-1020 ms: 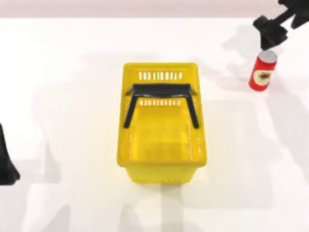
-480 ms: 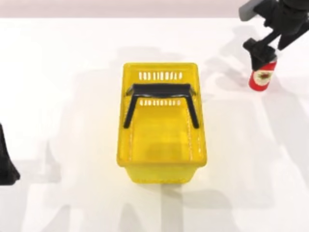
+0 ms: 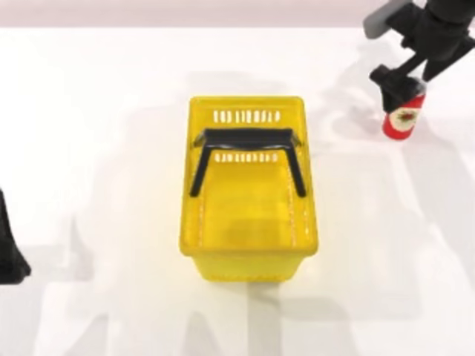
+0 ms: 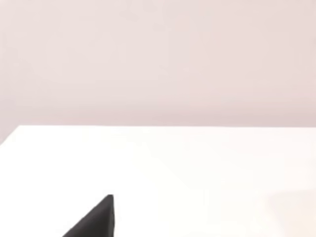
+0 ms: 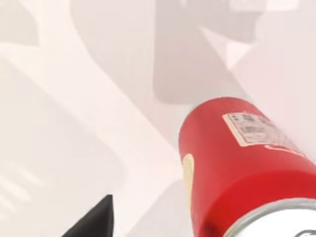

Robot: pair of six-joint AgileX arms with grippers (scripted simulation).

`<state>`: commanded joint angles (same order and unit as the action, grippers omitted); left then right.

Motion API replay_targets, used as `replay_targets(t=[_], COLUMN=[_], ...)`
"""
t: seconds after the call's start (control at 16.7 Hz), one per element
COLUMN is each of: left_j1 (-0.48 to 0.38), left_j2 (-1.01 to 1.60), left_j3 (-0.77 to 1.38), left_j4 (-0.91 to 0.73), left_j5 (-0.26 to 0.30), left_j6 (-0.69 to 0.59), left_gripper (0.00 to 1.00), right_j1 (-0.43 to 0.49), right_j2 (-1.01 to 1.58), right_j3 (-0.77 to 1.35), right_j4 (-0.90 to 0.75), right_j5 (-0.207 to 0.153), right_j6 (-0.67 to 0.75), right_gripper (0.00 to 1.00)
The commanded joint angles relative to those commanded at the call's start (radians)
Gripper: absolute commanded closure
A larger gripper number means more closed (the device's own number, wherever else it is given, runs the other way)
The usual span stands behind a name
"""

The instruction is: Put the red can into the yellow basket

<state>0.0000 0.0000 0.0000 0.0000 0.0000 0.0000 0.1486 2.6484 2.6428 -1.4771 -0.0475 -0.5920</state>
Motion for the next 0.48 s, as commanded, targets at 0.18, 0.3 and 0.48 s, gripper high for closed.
replay_targets(t=[0.18, 0.3, 0.48], left_j1=[0.000, 0.000, 0.000], left_j2=[0.000, 0.000, 0.000], left_j3=[0.000, 0.000, 0.000], left_j4=[0.000, 0.000, 0.000], left_j5=[0.000, 0.000, 0.000], left_j6=[0.000, 0.000, 0.000], left_gripper=[0.00, 0.00, 0.00], right_j1=[0.003, 0.005, 0.005], right_j2=[-0.028, -0.039, -0.042], right_j3=[-0.146, -0.201, -0.214], right_j4=[0.104, 0.154, 0.167], right_j5=[0.000, 0.000, 0.000], right_j6=[0.003, 0.005, 0.005], right_gripper=[0.00, 0.00, 0.00])
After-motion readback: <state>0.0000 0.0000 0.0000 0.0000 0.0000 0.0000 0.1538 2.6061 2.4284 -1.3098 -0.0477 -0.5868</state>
